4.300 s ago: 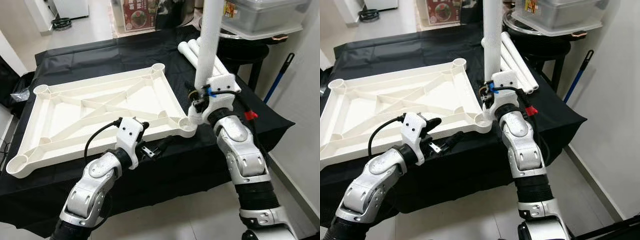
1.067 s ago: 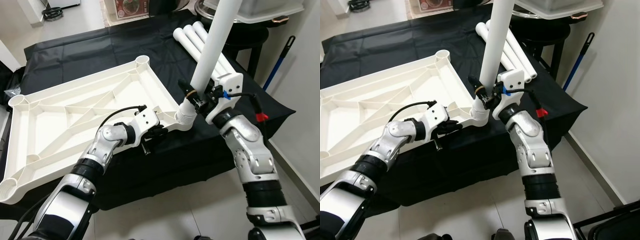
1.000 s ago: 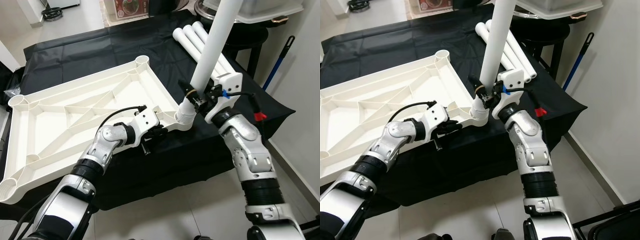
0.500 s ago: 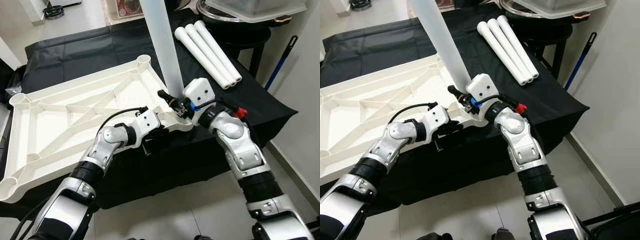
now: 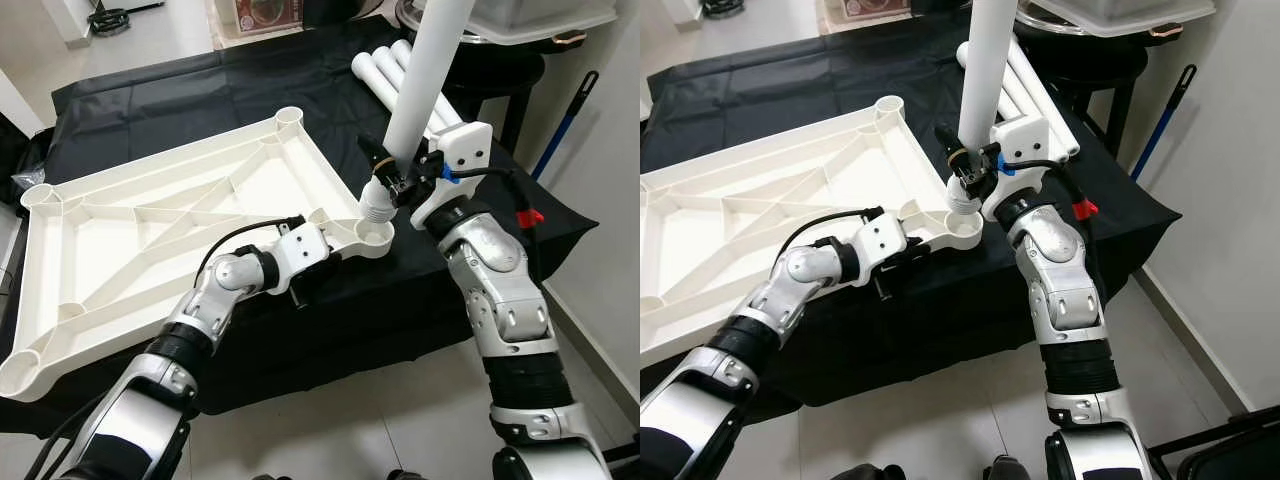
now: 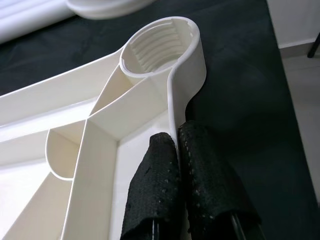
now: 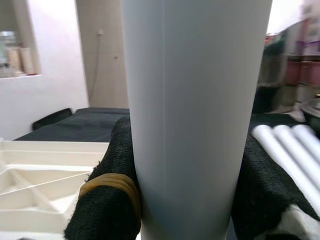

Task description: Building children table

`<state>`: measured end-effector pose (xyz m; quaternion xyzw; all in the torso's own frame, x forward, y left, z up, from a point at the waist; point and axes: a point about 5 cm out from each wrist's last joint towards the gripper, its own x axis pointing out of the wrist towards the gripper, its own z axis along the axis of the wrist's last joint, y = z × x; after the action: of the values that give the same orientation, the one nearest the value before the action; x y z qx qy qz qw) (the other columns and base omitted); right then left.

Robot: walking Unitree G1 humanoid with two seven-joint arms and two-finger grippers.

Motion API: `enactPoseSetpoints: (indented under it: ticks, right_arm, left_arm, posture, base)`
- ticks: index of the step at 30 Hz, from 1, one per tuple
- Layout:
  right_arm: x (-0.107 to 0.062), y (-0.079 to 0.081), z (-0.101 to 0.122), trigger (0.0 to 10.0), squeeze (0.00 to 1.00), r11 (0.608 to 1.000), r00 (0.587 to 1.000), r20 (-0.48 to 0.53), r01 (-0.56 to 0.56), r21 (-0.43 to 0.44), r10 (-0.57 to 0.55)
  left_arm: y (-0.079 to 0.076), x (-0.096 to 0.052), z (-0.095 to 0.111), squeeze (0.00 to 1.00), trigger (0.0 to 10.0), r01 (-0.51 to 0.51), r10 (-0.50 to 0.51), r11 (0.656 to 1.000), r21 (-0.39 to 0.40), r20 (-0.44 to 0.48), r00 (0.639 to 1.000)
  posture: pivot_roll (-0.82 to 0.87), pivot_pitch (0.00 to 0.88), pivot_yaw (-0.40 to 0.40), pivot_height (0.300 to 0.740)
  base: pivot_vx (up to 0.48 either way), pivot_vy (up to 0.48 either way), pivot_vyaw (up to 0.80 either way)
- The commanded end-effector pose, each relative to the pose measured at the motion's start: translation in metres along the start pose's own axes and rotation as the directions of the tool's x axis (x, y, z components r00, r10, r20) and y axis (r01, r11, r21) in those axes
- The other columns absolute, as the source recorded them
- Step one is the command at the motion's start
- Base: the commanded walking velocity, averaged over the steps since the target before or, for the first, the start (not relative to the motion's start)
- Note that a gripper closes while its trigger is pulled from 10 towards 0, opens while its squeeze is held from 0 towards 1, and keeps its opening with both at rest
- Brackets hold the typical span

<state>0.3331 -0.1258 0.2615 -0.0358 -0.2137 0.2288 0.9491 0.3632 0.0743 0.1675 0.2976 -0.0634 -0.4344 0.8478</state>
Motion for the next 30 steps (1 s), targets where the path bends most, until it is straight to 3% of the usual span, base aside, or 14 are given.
enactPoseSetpoints:
  ticks: [1, 5, 15, 16, 20, 30]
  right_arm:
    - [-0.002, 0.002, 0.003, 10.0, 0.00, 1.000, 1.000, 0.010, -0.001, 0.006, 0.001]
    - [-0.003, 0.003, 0.003, 10.0, 0.00, 1.000, 1.000, 0.005, -0.007, 0.010, 0.007]
    - [-0.004, 0.002, -0.001, 10.0, 0.00, 1.000, 1.000, -0.031, 0.005, 0.001, -0.005]
    - [-0.004, 0.002, -0.002, 10.0, 0.00, 1.000, 0.999, -0.036, 0.006, 0.000, -0.006]
    - [-0.005, 0.002, -0.004, 10.0, 0.00, 1.000, 0.999, -0.046, 0.005, -0.001, -0.005]
    - [-0.006, 0.003, -0.006, 10.0, 0.00, 1.000, 0.998, -0.063, -0.001, -0.010, 0.000]
  left_arm:
    - [0.006, 0.001, 0.003, 0.00, 10.0, -0.051, 0.051, 0.999, -0.012, 0.010, 0.999]
    - [0.013, 0.001, 0.006, 0.00, 10.0, -0.104, 0.105, 0.994, -0.025, 0.021, 0.994]
    - [0.013, 0.002, 0.011, 0.00, 10.0, -0.096, 0.095, 0.995, 0.016, 0.057, 0.994]
    - [0.011, 0.001, 0.010, 1.00, 10.0, -0.077, 0.078, 0.997, -0.014, 0.063, 0.995]
    - [0.006, 0.001, 0.008, 1.00, 10.0, -0.043, 0.046, 0.998, -0.049, 0.074, 0.996]
    - [0.004, 0.001, 0.013, 1.00, 10.0, -0.055, 0.058, 0.998, -0.030, 0.102, 0.993]
  posture:
    - [-0.08, 0.172, 0.051, 0.740]
    - [-0.08, 0.168, 0.049, 0.740]
    - [-0.08, 0.170, 0.044, 0.740]
    - [-0.08, 0.169, 0.043, 0.740]
    - [-0.08, 0.169, 0.041, 0.740]
    - [-0.07, 0.168, 0.037, 0.740]
  base:
    - [0.000, 0.480, 0.00]
    - [0.000, 0.480, 0.00]
    - [0.000, 0.000, 0.00]
    - [0.000, 0.000, 0.00]
    - [0.000, 0.000, 0.00]
    - [0.000, 0.000, 0.00]
